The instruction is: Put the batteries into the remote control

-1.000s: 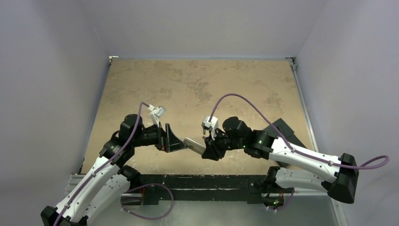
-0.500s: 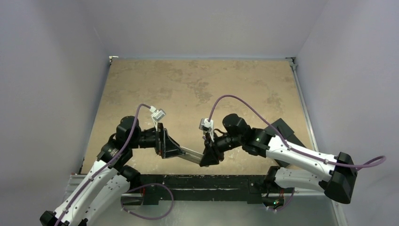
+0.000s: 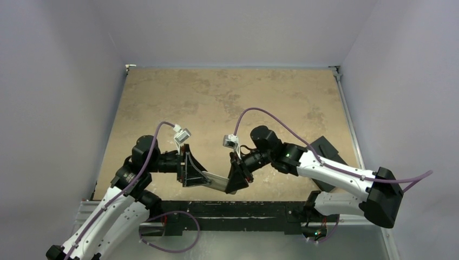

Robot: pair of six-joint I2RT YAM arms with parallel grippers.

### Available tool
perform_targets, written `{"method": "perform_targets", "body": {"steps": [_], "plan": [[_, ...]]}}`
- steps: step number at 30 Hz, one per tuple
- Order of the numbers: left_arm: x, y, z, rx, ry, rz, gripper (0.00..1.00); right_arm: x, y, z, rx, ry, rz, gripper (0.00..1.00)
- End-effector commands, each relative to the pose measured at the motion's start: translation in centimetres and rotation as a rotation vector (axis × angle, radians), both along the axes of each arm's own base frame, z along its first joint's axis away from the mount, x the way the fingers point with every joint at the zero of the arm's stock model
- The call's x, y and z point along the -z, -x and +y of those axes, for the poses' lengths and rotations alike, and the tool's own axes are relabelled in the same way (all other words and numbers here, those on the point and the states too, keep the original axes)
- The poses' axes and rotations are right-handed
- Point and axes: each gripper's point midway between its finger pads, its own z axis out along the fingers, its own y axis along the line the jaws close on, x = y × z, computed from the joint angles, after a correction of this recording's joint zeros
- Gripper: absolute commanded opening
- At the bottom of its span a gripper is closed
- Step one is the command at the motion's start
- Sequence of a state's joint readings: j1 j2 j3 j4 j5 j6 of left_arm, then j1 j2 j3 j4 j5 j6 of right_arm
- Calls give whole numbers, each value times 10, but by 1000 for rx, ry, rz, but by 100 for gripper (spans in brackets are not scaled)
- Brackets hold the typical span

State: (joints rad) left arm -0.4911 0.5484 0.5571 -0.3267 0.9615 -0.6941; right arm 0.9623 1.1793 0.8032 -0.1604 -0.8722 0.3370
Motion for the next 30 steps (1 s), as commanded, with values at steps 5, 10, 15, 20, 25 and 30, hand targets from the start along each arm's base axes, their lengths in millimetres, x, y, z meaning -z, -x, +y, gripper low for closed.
{"method": "perform_targets", "body": {"steps": [5,10,15,20,25,30], "plan": [[-16,12,-1,76,70,-73,78,-40,0,12,-67,-123,-6,0],[-18,14,0,87,79,-76,64,-43,0,14,-71,-135,6,0],[-15,15,-1,91,75,-70,53,-43,-3,16,-66,-132,19,0],[-15,16,0,97,78,-74,49,-44,-4,16,-63,-138,34,0],[-14,16,0,98,77,-75,41,-43,-4,15,-58,-135,37,0],[-10,15,0,95,65,-72,35,-40,-5,15,-50,-133,41,0]]}}
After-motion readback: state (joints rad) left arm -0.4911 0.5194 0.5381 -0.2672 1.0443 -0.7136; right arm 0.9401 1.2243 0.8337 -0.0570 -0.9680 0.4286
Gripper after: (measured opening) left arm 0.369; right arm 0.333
